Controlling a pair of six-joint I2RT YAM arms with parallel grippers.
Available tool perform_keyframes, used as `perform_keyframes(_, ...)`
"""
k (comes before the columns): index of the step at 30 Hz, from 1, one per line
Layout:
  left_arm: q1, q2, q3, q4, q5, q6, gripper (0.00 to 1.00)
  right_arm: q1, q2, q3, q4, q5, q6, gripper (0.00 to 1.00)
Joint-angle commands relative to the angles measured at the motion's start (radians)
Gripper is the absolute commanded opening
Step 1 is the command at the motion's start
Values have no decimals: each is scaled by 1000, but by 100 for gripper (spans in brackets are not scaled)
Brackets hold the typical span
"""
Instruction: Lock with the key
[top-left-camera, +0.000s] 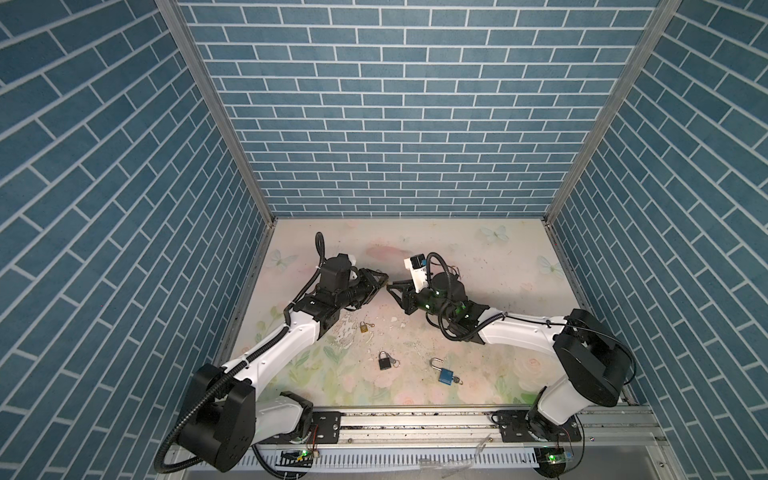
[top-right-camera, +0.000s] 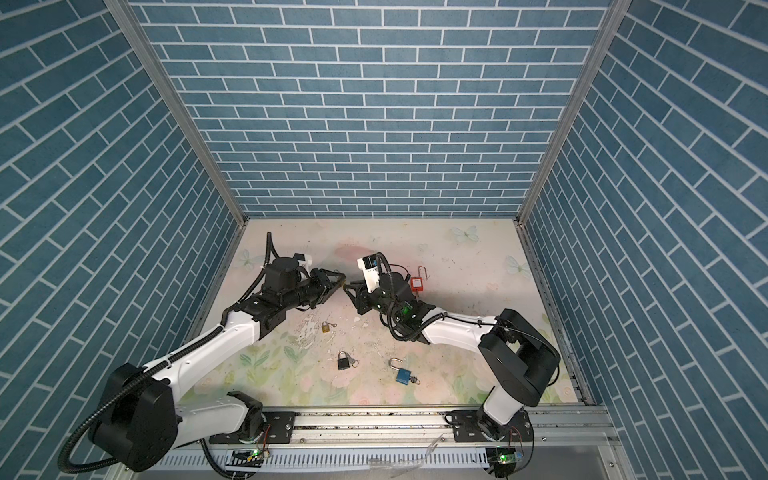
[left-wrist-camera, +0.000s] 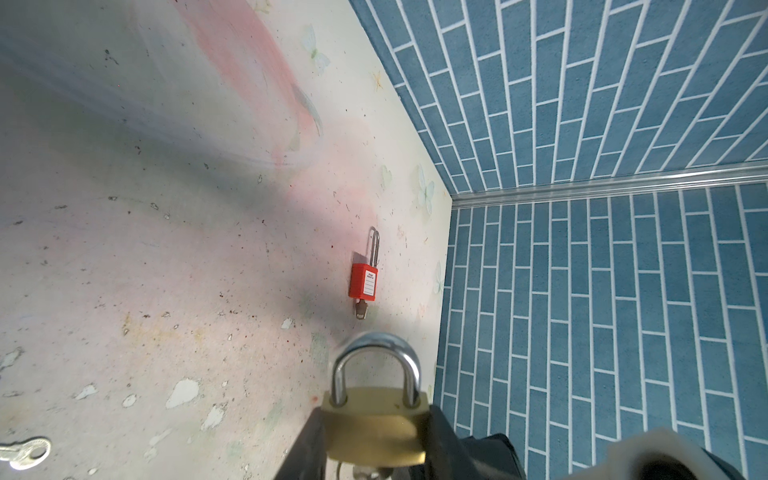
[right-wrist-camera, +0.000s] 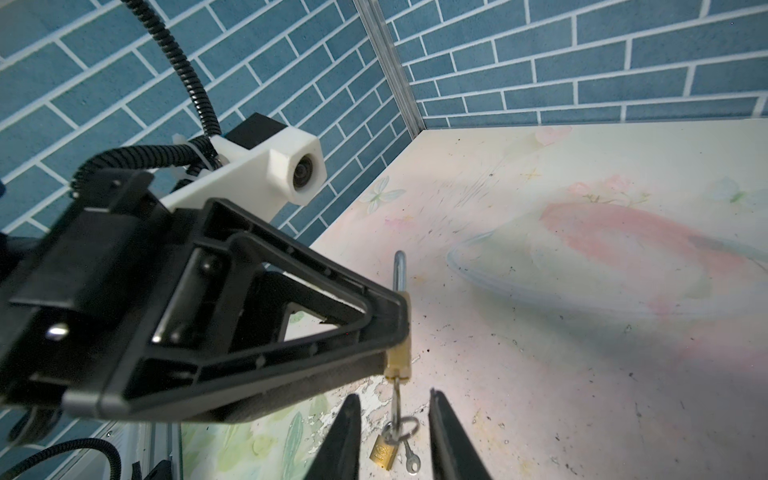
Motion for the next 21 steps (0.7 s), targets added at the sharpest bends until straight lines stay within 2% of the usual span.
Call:
perform_keyframes(1, -2, -27, 2, 40, 2, -7, 0, 3, 5, -1, 8, 4, -33, 28)
perform_keyframes(14, -2, -27, 13, 28, 13, -5, 0, 3, 28, 17, 4, -19, -68, 2)
perform_keyframes(21, -2, -7, 29, -9, 38, 7, 0, 5, 35, 16, 15, -35, -78, 0)
